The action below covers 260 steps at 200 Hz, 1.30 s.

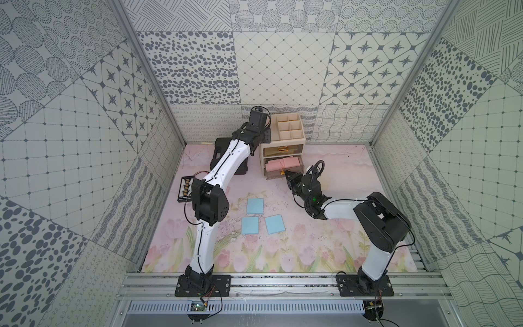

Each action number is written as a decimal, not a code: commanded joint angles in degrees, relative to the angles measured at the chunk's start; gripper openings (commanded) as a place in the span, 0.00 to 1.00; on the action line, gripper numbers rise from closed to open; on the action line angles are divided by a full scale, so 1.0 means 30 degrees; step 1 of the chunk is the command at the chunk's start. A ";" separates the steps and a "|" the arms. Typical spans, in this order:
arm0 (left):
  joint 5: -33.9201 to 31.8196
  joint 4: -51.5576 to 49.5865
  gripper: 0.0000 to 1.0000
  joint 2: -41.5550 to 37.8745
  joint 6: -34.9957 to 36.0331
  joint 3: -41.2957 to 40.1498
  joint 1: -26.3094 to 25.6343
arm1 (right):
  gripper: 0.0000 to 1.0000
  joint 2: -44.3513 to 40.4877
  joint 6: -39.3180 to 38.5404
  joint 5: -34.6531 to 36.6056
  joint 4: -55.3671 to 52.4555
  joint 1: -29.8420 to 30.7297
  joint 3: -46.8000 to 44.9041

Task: Please put the sticky notes in the drawer by color
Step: Close the drawer in the storage box.

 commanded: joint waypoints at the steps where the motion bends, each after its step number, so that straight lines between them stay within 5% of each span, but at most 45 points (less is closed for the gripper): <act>1: 0.1607 -0.2320 0.09 0.0231 0.1014 0.0460 0.0064 | 0.00 0.0432 -0.1818 0.0045 0.0790 -0.0034 0.1054; 11: 0.1921 -0.2532 0.00 0.0309 0.1239 0.0548 0.0064 | 0.00 0.0544 -0.1937 -0.0010 0.0791 -0.0063 0.1245; 130: 0.5359 -0.5471 0.00 0.0954 0.1353 0.2666 0.0039 | 0.00 0.1263 -0.1296 0.1350 0.1084 -0.0063 0.2311; 260: 0.5110 -0.8961 0.00 0.1267 0.0003 0.3708 -0.0426 | 0.00 -0.0244 -0.0507 0.4522 0.3012 0.0121 0.0783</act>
